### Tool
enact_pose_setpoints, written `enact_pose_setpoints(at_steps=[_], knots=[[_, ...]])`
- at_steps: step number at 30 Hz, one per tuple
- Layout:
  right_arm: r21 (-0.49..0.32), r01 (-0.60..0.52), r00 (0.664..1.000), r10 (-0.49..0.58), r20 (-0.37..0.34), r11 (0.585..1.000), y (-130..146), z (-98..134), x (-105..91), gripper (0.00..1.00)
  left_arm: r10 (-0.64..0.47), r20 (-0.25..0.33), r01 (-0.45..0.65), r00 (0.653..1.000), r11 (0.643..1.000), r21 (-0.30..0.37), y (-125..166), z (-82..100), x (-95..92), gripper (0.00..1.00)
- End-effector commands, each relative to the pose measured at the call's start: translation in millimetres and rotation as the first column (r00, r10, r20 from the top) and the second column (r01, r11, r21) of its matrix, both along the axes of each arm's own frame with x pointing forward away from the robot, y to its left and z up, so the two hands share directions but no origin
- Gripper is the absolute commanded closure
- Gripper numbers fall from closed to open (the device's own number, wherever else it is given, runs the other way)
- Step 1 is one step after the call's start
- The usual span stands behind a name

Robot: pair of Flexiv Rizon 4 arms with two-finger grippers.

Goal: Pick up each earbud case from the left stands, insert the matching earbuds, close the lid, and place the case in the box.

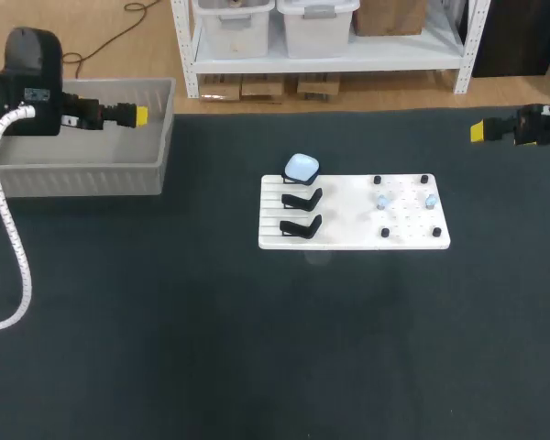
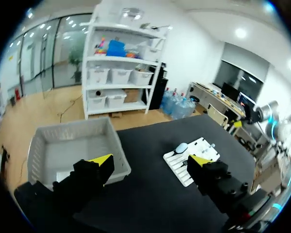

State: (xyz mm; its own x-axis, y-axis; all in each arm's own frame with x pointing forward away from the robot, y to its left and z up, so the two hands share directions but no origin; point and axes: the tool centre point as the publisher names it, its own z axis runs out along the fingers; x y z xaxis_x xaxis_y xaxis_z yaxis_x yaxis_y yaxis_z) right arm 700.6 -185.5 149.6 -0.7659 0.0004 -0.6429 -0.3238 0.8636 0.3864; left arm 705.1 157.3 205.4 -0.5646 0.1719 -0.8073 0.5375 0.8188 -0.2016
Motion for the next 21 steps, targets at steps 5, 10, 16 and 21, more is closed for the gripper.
enact_pose_setpoints(at_steps=[5, 10, 16, 21], knots=[[0.000, 0.000, 1.000, 0.000, 0.000, 1.000, 0, 0, -0.2, 0.00, -0.310, 0.174, 0.321, 0.935, 0.946, -0.037, -14, 4.5, 2.5, 0.00], [0.000, 0.000, 1.000, 0.000, 0.000, 1.000, 0, 0, -0.2, 0.00, -0.454, 0.221, 0.465, 0.863, 0.885, 0.004, -28, 3.0, 6.1, 0.00], [0.000, 0.000, 1.000, 0.000, 0.000, 1.000, 0, 0, -0.2, 0.00, -0.590, 0.237, 0.605, 0.772, 0.796, 0.011, -44, -2.0, 10.3, 0.00], [0.000, 0.000, 1.000, 0.000, 0.000, 1.000, 0, 0, -0.2, 0.00, -0.681, 0.249, 0.700, 0.689, 0.714, 0.014, -57, -11.0, 14.8, 0.00]])
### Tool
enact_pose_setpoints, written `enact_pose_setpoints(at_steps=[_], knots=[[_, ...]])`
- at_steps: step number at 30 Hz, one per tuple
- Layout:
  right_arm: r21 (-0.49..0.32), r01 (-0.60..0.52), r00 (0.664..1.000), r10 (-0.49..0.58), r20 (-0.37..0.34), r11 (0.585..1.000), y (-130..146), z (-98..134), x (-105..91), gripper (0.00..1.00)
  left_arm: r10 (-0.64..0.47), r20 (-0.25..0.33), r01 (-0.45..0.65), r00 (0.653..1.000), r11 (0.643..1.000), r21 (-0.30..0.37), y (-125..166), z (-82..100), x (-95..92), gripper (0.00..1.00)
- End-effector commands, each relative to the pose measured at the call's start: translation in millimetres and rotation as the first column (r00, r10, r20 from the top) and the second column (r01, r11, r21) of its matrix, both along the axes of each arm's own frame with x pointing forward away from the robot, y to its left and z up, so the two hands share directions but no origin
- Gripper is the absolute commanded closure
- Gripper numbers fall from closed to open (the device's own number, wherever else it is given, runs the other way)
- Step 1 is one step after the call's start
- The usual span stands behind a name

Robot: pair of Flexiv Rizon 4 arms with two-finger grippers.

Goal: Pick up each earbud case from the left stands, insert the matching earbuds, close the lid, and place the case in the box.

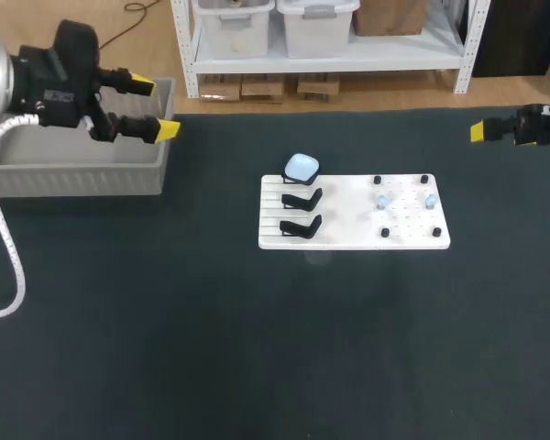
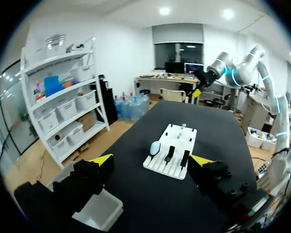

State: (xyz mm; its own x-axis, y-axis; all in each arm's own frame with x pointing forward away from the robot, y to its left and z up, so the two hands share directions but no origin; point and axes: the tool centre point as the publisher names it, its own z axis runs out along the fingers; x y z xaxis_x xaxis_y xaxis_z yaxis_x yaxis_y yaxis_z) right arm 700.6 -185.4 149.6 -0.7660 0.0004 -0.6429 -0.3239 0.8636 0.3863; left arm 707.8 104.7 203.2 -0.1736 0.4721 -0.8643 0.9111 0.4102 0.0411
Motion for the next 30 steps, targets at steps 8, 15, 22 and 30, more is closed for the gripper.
enact_pose_setpoints(at_steps=[8, 15, 22, 30], knots=[[0.000, 0.000, 1.000, 0.000, 0.000, 1.000, 0, 0, -0.2, 0.00, -0.379, -0.036, 0.369, 0.925, 0.916, -0.154, -24, -24.8, 16.1, 0.00], [0.000, 0.000, 1.000, 0.000, 0.000, 1.000, 0, 0, -0.2, 0.00, -0.449, -0.035, 0.441, 0.893, 0.888, -0.135, -47, -41.5, 19.6, 0.00], [0.000, 0.000, 1.000, 0.000, 0.000, 1.000, 0, 0, -0.2, 0.00, -0.481, -0.038, 0.476, 0.876, 0.874, -0.099, -66, -61.8, 25.5, 0.00], [0.000, 0.000, 1.000, 0.000, 0.000, 1.000, 0, 0, -0.2, 0.00, -0.465, -0.066, 0.464, 0.883, 0.885, -0.041, -77, -89.4, 41.4, 0.00]])
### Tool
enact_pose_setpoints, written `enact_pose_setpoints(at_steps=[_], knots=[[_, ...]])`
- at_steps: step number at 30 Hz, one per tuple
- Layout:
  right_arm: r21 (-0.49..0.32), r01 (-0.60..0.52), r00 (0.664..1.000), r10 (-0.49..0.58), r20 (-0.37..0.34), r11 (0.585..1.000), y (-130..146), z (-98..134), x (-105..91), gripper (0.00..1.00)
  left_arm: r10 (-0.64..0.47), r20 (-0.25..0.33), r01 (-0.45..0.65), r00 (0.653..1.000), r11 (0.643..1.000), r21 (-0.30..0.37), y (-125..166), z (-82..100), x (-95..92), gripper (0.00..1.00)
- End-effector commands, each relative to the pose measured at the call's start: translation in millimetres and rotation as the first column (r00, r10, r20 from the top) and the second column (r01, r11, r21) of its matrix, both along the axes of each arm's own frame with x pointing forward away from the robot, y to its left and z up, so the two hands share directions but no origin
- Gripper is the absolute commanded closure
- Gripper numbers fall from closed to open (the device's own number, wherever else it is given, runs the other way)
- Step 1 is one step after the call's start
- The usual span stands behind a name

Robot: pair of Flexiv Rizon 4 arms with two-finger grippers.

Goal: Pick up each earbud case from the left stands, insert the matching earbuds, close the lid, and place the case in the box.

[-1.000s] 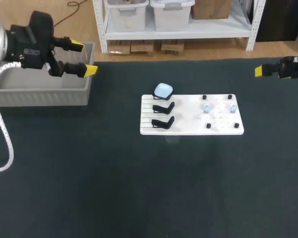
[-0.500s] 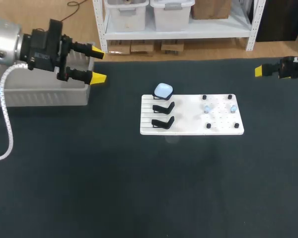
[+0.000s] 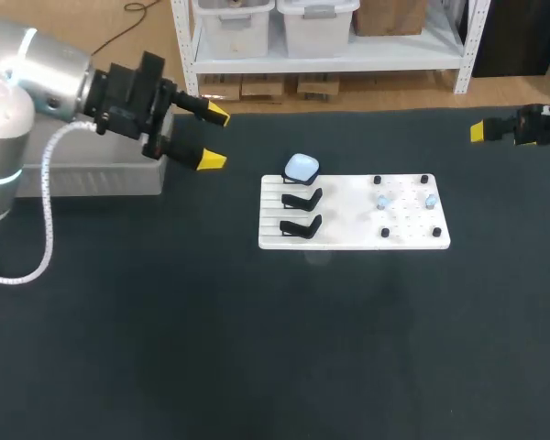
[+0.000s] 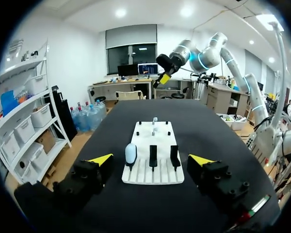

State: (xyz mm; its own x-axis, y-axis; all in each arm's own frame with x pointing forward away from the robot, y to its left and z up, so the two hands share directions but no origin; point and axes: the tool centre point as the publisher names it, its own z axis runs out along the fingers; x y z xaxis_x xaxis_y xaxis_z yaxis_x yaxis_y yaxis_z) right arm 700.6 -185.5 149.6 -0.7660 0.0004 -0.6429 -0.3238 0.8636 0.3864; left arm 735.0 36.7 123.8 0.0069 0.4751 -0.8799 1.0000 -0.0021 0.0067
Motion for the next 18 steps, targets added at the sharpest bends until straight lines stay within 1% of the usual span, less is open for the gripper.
enact_pose_setpoints(at_steps=[1, 7, 12, 15, 18], knots=[[0.000, 0.000, 1.000, 0.000, 0.000, 1.000, 0, 0, -0.2, 0.00, -0.050, -0.044, 0.052, 0.998, 0.998, 0.028, -10, -13.7, 16.5, 0.00], [0.000, 0.000, 1.000, 0.000, 0.000, 1.000, 0, 0, -0.2, 0.00, -0.025, -0.073, 0.030, 0.997, 0.998, 0.063, -16, -32.2, 26.7, 0.00], [0.000, 0.000, 1.000, 0.000, 0.000, 1.000, 0, 0, -0.2, 0.00, -0.039, -0.087, 0.045, 0.995, 0.997, 0.068, -23, -42.6, 28.7, 0.00], [0.000, 0.000, 1.000, 0.000, 0.000, 1.000, 0, 0, -0.2, 0.00, -0.049, -0.095, 0.056, 0.994, 0.995, 0.077, -24, -53.2, 29.6, 0.00], [0.000, 0.000, 1.000, 0.000, 0.000, 1.000, 0, 0, -0.2, 0.00, -0.053, -0.091, 0.061, 0.994, 0.994, 0.088, -26, -64.0, 31.9, 0.00]])
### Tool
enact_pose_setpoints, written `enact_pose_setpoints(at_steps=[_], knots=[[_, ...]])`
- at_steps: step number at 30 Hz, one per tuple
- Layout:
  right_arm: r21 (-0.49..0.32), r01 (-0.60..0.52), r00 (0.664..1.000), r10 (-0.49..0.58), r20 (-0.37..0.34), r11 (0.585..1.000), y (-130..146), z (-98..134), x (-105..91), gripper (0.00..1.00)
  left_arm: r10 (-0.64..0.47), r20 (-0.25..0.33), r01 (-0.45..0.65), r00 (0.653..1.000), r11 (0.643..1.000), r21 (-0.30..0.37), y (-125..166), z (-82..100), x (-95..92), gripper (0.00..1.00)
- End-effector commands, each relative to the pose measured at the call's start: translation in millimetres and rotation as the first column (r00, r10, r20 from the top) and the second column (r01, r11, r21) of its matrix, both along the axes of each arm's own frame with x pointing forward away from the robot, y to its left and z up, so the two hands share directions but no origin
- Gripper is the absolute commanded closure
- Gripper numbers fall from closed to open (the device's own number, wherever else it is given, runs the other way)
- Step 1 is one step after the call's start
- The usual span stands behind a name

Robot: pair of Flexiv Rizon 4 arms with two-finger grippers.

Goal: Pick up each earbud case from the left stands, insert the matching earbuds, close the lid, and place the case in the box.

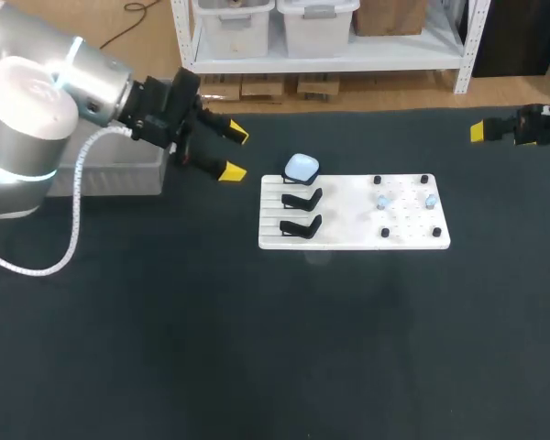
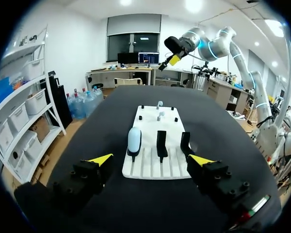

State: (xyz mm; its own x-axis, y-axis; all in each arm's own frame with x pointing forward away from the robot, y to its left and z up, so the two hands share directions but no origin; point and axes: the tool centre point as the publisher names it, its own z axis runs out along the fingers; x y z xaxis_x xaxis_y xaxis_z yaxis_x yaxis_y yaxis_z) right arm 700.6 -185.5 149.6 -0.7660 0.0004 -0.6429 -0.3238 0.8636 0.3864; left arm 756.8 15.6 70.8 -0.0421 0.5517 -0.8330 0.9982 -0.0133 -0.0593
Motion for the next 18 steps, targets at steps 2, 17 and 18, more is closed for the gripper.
enact_pose_setpoints(at_steps=[2, 17, 18], knots=[[0.000, 0.000, 1.000, 0.000, 0.000, 1.000, 0, 0, -0.2, 0.00, -0.043, -0.018, 0.043, 0.999, 0.999, 0.006, -8, -16.6, 12.9, 0.00], [0.000, 0.000, 1.000, 0.000, 0.000, 1.000, 0, 0, -0.2, 0.00, -0.056, -0.007, 0.056, 0.998, 0.998, -0.008, -28, -26.8, 38.1, 0.00], [0.000, 0.000, 1.000, 0.000, 0.000, 1.000, 0, 0, -0.2, 0.00, -0.059, -0.008, 0.059, 0.998, 0.998, -0.010, -29, -26.7, 38.5, 0.00]])
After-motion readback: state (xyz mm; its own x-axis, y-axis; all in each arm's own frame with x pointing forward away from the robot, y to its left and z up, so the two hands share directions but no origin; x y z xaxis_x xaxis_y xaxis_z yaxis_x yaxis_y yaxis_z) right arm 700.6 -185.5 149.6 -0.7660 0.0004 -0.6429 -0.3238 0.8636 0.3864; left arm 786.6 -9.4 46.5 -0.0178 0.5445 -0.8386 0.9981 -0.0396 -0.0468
